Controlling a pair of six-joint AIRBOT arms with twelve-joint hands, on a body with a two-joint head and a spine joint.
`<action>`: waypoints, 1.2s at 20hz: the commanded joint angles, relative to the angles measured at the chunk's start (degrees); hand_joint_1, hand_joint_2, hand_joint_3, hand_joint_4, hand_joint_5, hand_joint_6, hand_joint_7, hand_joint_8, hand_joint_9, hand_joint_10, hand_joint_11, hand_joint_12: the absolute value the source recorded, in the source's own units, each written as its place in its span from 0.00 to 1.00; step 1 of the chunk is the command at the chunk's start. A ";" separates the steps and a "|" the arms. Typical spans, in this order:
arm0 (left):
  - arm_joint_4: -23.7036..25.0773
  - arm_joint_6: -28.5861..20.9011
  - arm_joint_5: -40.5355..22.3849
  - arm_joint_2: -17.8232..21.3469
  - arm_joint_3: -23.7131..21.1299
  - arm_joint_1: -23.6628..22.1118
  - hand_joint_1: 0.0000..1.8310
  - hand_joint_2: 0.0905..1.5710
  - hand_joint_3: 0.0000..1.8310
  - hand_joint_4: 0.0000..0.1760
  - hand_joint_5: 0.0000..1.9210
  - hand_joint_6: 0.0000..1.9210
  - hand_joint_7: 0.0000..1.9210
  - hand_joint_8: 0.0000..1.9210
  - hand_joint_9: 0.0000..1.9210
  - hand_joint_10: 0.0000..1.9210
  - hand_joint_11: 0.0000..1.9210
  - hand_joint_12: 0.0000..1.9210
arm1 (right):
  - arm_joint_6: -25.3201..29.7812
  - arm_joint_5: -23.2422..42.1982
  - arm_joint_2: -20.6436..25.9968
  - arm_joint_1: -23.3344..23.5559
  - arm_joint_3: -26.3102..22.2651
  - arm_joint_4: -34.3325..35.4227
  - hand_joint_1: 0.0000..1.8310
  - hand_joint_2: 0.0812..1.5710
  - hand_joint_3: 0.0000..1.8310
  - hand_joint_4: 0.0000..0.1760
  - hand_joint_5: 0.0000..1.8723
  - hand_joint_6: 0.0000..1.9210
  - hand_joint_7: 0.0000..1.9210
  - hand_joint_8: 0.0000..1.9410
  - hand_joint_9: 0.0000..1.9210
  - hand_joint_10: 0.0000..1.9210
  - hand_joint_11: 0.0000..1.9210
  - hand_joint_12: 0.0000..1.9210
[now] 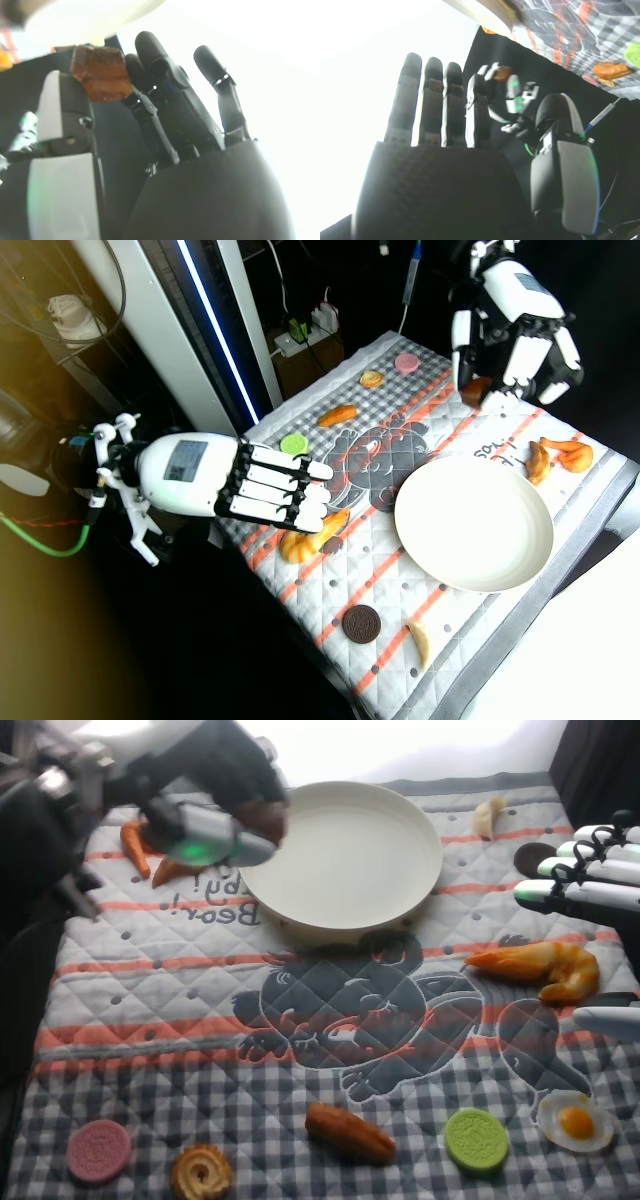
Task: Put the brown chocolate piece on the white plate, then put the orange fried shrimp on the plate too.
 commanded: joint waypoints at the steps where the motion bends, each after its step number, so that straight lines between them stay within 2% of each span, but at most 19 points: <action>1: 0.53 -0.09 -1.77 -1.29 1.45 -1.17 0.69 0.64 0.00 0.00 0.60 0.30 0.61 0.40 0.61 0.02 0.07 0.61 | 0.04 6.77 -0.16 0.10 0.35 1.11 0.17 0.73 0.00 0.57 0.15 0.00 0.17 0.00 0.15 0.00 0.12 0.06; 3: 0.20 -0.09 1.04 -4.83 5.03 -2.19 0.68 0.66 0.00 0.00 0.57 0.34 0.59 0.45 0.60 0.01 0.07 0.60 | 0.04 6.79 -0.69 0.26 0.78 1.10 0.17 0.73 0.00 0.49 0.15 0.00 0.16 0.00 0.15 0.00 0.11 0.06; 5: -0.78 -0.08 4.00 -8.34 8.73 -2.83 0.68 0.66 0.00 0.00 0.58 0.33 0.56 0.50 0.60 0.01 0.05 0.62 | 0.04 6.83 -0.91 0.40 0.90 1.10 0.21 0.74 0.00 0.34 0.16 0.00 0.16 0.00 0.14 0.00 0.11 0.06; 6: -2.50 1.21 5.96 -10.46 11.06 -2.91 0.68 0.68 0.00 0.00 0.52 0.40 0.55 0.53 0.56 0.00 0.03 0.58 | 0.04 6.83 -0.95 0.41 0.90 1.07 0.21 0.75 0.00 0.42 0.15 0.00 0.16 0.00 0.15 0.00 0.11 0.07; 7: -3.87 2.80 6.13 -10.60 11.18 -2.88 0.68 0.68 0.00 0.00 0.52 0.40 0.55 0.53 0.56 0.00 0.03 0.58 | 0.04 6.83 -0.95 0.41 0.90 1.06 0.21 0.75 0.00 0.42 0.15 0.00 0.16 0.00 0.15 0.00 0.11 0.07; 8: -6.60 7.46 6.23 -10.69 10.88 -2.50 0.61 0.62 0.00 0.15 0.44 0.14 0.48 0.24 0.51 0.00 0.04 0.52 | 0.04 6.86 -0.95 0.45 0.91 1.01 0.20 0.75 0.00 0.42 0.15 0.00 0.16 0.00 0.14 0.00 0.10 0.07; 9: -9.14 12.06 6.10 -10.62 10.34 -2.21 0.52 0.61 0.00 0.47 0.37 0.03 0.44 0.08 0.44 0.00 0.05 0.47 | 0.04 6.86 -0.96 0.48 0.93 0.99 0.20 0.74 0.00 0.40 0.16 0.00 0.17 0.00 0.15 0.00 0.10 0.07; 10: -11.13 15.61 5.98 -10.71 10.11 -1.97 0.48 0.63 0.00 0.64 0.31 0.01 0.39 0.03 0.40 0.00 0.05 0.45 | 0.04 6.87 -0.96 0.47 0.93 1.02 0.21 0.74 0.00 0.35 0.16 0.00 0.17 0.00 0.15 0.00 0.10 0.07; 11: -11.84 16.68 5.89 -10.84 10.09 -1.75 0.43 0.64 0.01 0.76 0.24 0.00 0.33 0.01 0.36 0.00 0.07 0.45 | 0.04 6.86 -1.02 0.46 0.92 1.02 0.19 0.74 0.00 0.45 0.16 0.00 0.17 0.00 0.16 0.00 0.11 0.07; 12: -12.75 16.71 5.62 -10.94 10.13 -1.33 0.45 0.60 0.00 0.86 0.20 0.00 0.29 0.00 0.33 0.00 0.07 0.45 | 0.04 6.86 -1.12 0.45 0.92 1.02 0.16 0.75 0.00 0.50 0.15 0.00 0.17 0.00 0.16 0.00 0.10 0.08; 13: -13.59 16.70 5.20 -10.94 10.02 -0.92 0.46 0.55 0.00 0.97 0.13 0.00 0.21 0.00 0.26 0.00 0.04 0.42 | 0.04 6.86 -1.16 0.45 0.92 1.03 0.15 0.74 0.00 0.47 0.15 0.00 0.17 0.00 0.15 0.00 0.10 0.08; 14: -13.85 16.62 4.51 -10.71 9.59 -0.50 0.47 0.52 0.00 0.99 0.10 0.00 0.17 0.00 0.23 0.00 0.02 0.41 | 0.04 6.87 -1.16 0.46 0.93 1.06 0.16 0.74 0.00 0.46 0.15 0.00 0.15 0.00 0.14 0.00 0.09 0.08; 16: -11.97 14.27 2.27 -9.01 7.33 0.41 0.44 0.52 0.00 1.00 0.06 0.00 0.10 0.00 0.19 0.00 0.00 0.37 | 0.04 6.87 -1.26 0.46 1.08 1.30 0.16 0.73 0.00 0.44 0.16 0.00 0.16 0.00 0.14 0.00 0.09 0.09; 17: -10.08 11.66 0.71 -7.75 5.81 0.93 0.41 0.53 0.00 1.00 0.01 0.00 0.06 0.00 0.14 0.00 0.00 0.30 | 0.04 6.87 -1.45 0.47 1.26 1.58 0.18 0.73 0.00 0.45 0.16 0.00 0.16 0.00 0.14 0.00 0.10 0.09; 18: -7.45 7.22 -1.78 -6.09 3.89 1.90 0.41 0.53 0.00 1.00 0.00 0.00 0.04 0.00 0.11 0.00 0.00 0.23 | 0.04 6.86 -1.94 0.59 1.67 2.00 0.20 0.73 0.00 0.46 0.16 0.00 0.16 0.00 0.14 0.00 0.10 0.10; 20: -1.65 -3.69 -7.63 -2.38 -0.14 4.34 0.40 0.52 0.00 1.00 0.00 0.00 0.04 0.00 0.07 0.00 0.00 0.22 | 0.04 6.66 -3.44 1.19 2.88 3.05 0.24 0.73 0.00 0.35 0.18 0.01 0.17 0.00 0.15 0.00 0.11 0.10; 21: 1.13 -7.70 -10.52 -0.34 -2.43 5.63 0.40 0.51 0.00 1.00 0.00 0.00 0.03 0.00 0.04 0.00 0.00 0.16 | 0.04 6.07 -4.09 1.77 3.50 3.42 0.31 0.71 0.00 0.32 0.20 0.00 0.20 0.00 0.16 0.00 0.10 0.10; 22: 2.94 -9.98 -12.92 1.33 -4.37 6.78 0.36 0.52 0.00 1.00 0.00 0.00 0.03 0.00 0.03 0.00 0.00 0.14 | 0.04 5.32 -4.65 2.42 4.01 3.50 0.33 0.70 0.00 0.39 0.21 0.00 0.20 0.00 0.16 0.00 0.10 0.10; 24: 5.70 -12.70 -17.73 4.94 -8.84 9.92 0.33 0.52 0.00 1.00 0.00 0.00 0.02 0.00 0.02 0.01 0.00 0.07 | 0.04 3.38 -6.10 3.99 5.19 3.49 0.34 0.68 0.00 0.36 0.22 0.01 0.22 0.01 0.17 0.00 0.09 0.10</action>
